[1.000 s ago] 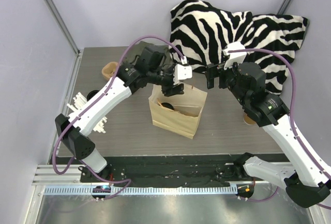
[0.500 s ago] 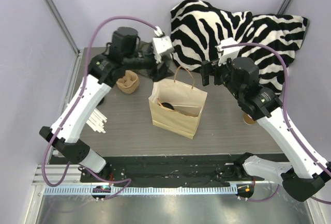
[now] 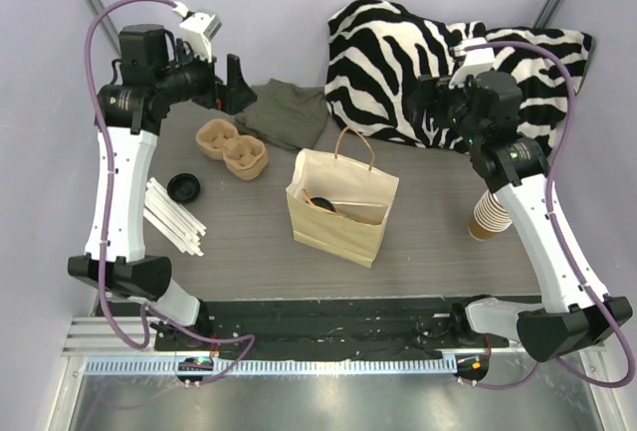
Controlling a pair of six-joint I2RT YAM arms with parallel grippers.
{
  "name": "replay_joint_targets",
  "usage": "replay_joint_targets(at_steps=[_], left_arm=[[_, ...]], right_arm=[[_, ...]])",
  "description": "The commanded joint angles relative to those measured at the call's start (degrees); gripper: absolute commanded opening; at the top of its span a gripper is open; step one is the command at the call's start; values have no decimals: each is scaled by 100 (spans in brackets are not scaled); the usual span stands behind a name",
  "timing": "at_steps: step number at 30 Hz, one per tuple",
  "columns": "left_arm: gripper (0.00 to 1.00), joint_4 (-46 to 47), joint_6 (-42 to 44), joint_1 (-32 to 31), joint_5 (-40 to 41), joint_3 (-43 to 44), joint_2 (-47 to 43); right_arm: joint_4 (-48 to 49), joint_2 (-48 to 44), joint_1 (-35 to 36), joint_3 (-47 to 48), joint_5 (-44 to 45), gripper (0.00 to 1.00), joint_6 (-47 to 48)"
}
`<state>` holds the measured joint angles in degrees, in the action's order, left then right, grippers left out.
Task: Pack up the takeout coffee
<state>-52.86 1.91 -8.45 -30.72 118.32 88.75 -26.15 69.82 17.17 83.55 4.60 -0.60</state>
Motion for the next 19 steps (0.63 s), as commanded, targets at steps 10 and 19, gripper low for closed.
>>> replay_joint_targets(at_steps=[10,19], left_arm=[[100,-2158,-438,1811,672,-493,1083],[100,-1613,46,1873,971,-1611,415]], right_arm=[[-978,-311,-987,-216,-891,100,-344],[-1173,-540,-1049,-366,-838,100,-362]])
